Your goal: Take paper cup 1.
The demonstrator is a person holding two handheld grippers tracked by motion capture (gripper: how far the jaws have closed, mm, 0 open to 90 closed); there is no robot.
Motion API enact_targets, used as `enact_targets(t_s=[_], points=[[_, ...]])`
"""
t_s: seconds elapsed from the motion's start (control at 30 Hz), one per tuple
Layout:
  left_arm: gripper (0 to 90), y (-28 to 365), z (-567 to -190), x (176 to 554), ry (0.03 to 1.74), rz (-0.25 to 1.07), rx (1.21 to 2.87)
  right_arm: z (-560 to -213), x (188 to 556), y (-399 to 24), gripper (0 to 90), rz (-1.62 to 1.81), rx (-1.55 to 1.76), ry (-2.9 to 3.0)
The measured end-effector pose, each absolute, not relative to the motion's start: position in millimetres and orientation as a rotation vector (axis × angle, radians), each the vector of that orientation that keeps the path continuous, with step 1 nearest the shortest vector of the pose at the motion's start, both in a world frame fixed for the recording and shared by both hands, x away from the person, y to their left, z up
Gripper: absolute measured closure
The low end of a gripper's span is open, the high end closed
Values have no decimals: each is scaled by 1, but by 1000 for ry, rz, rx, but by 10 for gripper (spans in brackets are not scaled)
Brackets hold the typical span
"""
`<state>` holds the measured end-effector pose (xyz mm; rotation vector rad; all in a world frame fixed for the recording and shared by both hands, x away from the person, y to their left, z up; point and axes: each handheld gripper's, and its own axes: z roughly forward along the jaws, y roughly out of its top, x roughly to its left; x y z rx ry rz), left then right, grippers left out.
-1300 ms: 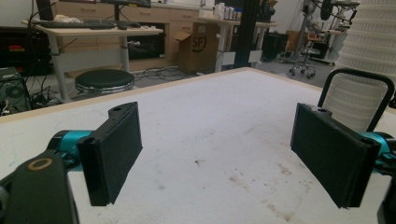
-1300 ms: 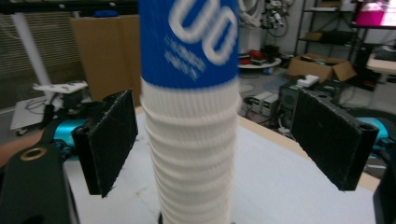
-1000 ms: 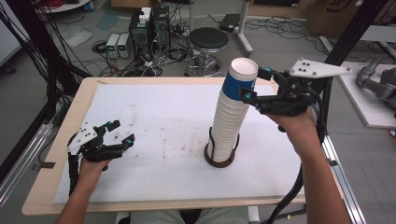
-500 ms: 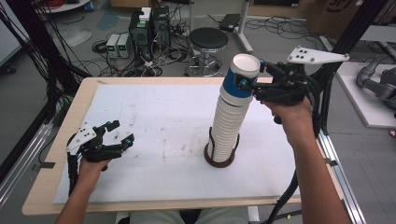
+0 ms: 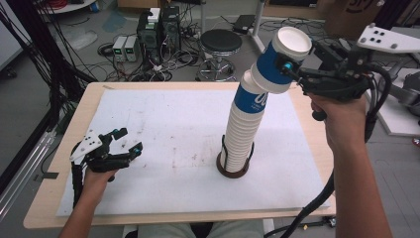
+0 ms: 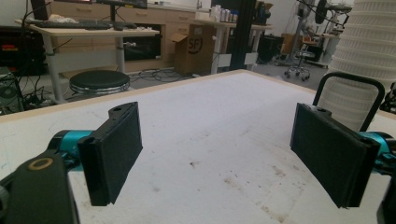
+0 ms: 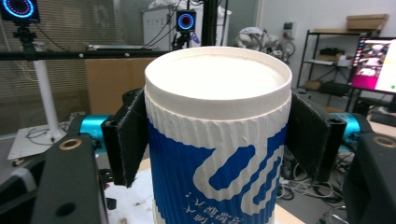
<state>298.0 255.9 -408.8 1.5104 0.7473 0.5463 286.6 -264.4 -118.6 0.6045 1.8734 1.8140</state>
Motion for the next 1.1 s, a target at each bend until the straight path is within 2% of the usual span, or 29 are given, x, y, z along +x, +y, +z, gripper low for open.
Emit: enact_targets(t_s=[0.53, 1.1], points=[[165, 250, -409, 298, 720, 526, 1529, -159, 239, -312, 288, 1744, 633, 1896], [164, 240, -409, 297, 663, 485, 1557, -253, 245, -298, 288, 1735, 630, 2124]])
